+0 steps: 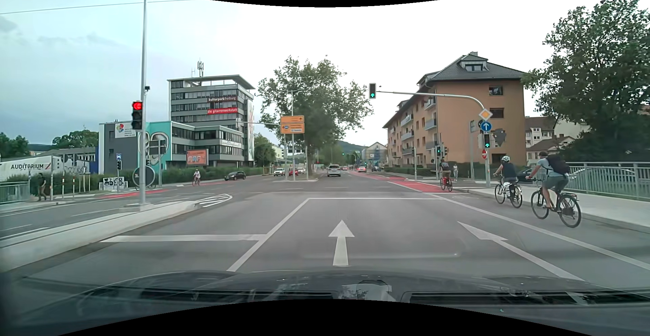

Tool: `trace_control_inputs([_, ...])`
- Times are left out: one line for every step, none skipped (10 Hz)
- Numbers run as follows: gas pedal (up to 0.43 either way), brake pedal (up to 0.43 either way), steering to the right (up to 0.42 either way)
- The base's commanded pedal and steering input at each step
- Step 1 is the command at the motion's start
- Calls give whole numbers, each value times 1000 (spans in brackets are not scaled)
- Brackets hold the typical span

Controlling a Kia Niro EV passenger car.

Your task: Follow the waypoints while adhering to traffic rules and regulations

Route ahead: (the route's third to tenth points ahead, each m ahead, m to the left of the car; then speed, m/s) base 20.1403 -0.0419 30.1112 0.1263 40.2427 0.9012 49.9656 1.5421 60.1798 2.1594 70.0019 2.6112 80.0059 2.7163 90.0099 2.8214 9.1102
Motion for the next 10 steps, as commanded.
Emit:
trace_control_inputs([118,0,-10])
trace_control_inputs([118,0,-13])
trace_control_inputs([118,0,-16])
trace_control_inputs([118,0,-18])
trace_control_inputs([118,0,-19])
trace_control_inputs([118,0,-18])
trace_control_inputs([110,0,-18])
trace_control_inputs([110,0,-18])
trace_control_inputs([98,0,-19])
trace_control_inputs([98,0,-18])
